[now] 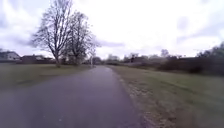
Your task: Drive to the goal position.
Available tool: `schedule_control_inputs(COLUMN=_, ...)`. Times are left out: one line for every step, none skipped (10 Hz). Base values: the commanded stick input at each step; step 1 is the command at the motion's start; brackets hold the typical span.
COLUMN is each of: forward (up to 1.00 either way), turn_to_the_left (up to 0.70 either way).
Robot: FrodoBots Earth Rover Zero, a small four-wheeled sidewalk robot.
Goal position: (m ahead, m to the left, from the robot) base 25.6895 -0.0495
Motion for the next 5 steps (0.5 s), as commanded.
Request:
schedule_control_inputs(forward=1.0, turn_to_the_left=0.0)
schedule_control_inputs(forward=1.0, turn_to_the_left=0.0)
schedule_control_inputs(forward=1.0, turn_to_the_left=0.0)
schedule_control_inputs(forward=1.0, turn_to_the_left=0.0)
schedule_control_inputs(forward=1.0, turn_to_the_left=0.0)
